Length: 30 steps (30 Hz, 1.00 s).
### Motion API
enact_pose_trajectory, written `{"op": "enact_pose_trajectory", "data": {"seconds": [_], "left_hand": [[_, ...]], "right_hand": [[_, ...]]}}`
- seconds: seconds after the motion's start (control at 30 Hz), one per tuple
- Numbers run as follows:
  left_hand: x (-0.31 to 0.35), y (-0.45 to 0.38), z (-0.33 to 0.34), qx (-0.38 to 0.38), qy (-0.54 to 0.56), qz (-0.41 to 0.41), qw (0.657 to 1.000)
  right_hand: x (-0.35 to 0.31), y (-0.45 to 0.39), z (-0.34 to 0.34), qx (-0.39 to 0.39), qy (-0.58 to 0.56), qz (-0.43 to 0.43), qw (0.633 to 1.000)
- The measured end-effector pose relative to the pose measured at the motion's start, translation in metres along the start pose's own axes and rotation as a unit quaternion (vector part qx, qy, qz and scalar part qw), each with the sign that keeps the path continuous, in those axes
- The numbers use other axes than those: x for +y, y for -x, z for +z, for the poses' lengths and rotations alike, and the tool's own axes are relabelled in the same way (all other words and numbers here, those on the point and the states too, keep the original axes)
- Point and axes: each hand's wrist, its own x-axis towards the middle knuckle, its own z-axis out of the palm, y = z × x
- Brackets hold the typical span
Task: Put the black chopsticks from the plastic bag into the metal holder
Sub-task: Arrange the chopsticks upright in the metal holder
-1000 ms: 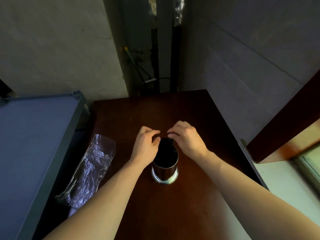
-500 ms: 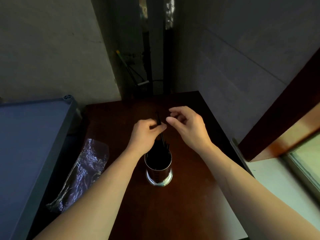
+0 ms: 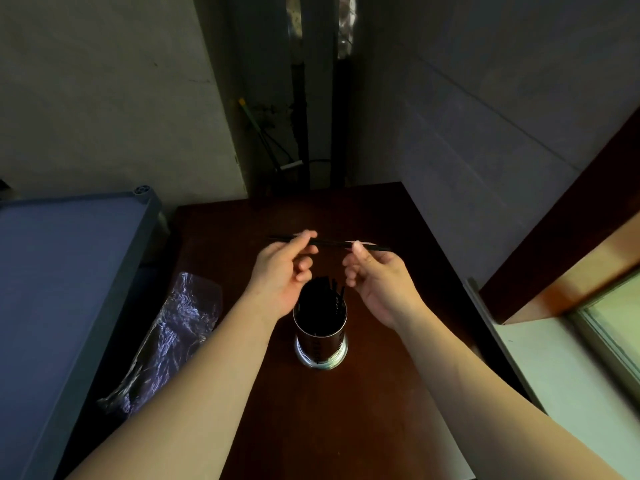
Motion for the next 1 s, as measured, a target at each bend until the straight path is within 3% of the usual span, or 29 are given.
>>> {"op": "enact_pose_trajectory", "data": {"seconds": [0.1,0.2,0.33,0.4,0.47,0.6,0.77,0.9,1.0], "left_hand": [[-0.018,0.004,-0.005,-0.010,0.024,-0.047,0.999],[-0.027,0.008,-0.013,-0.013,0.039,-0.077,0.996],[-0.022,0.004,-0.032,0.178,-0.045,-0.026,0.983],[-0.022,0.004,-0.039,0.256,-0.154,0.019,0.954],[-0.026,0.005,-0.042,0.281,-0.266,0.051,0.921],[-0.036,0.004,-0.041,0.213,-0.398,0.082,0.889],[-0.042,0.007,-0.036,0.134,-0.509,0.082,0.846],[-0.040,0.006,-0.031,0.108,-0.550,0.102,0.822],[-0.040,0.007,-0.029,0.094,-0.553,0.095,0.823]], "right_hand": [[-0.007,-0.001,0.002,0.026,-0.025,-0.015,0.999],[-0.011,0.001,0.001,0.060,0.032,-0.040,0.997],[-0.019,0.001,-0.006,0.095,0.164,-0.074,0.979],[-0.020,0.000,-0.008,0.083,0.227,-0.078,0.967],[-0.018,-0.002,-0.008,0.063,0.309,-0.077,0.946],[-0.007,-0.006,-0.005,-0.004,0.515,-0.074,0.854],[0.007,-0.009,-0.003,-0.056,0.644,-0.067,0.760],[0.017,-0.014,-0.006,-0.055,0.690,-0.042,0.720],[0.024,-0.016,-0.007,-0.046,0.697,-0.038,0.714]]}}
